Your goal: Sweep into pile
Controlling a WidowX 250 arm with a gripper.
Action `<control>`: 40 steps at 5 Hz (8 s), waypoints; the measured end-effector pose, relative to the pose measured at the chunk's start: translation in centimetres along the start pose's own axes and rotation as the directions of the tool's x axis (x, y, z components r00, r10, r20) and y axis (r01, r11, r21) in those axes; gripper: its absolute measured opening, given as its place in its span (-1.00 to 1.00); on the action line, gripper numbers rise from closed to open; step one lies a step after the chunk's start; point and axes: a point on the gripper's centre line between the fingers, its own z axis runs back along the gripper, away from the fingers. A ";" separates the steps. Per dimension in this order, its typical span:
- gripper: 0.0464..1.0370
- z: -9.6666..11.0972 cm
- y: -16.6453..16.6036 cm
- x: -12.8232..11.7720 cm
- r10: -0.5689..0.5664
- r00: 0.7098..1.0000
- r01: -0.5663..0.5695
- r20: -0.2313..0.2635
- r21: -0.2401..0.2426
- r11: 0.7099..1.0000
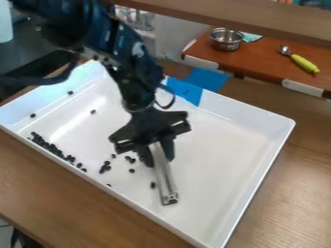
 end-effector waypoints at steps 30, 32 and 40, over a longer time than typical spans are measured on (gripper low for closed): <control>-0.36 3.3 3.2 12.7 0.684 0.724 -0.681 0.086 -0.062 0.729; -0.36 1.1 -3.0 15.4 0.703 0.700 -0.700 0.125 -0.074 0.711; -0.36 -3.0 -2.1 16.5 0.612 0.758 -0.625 0.224 -0.014 0.780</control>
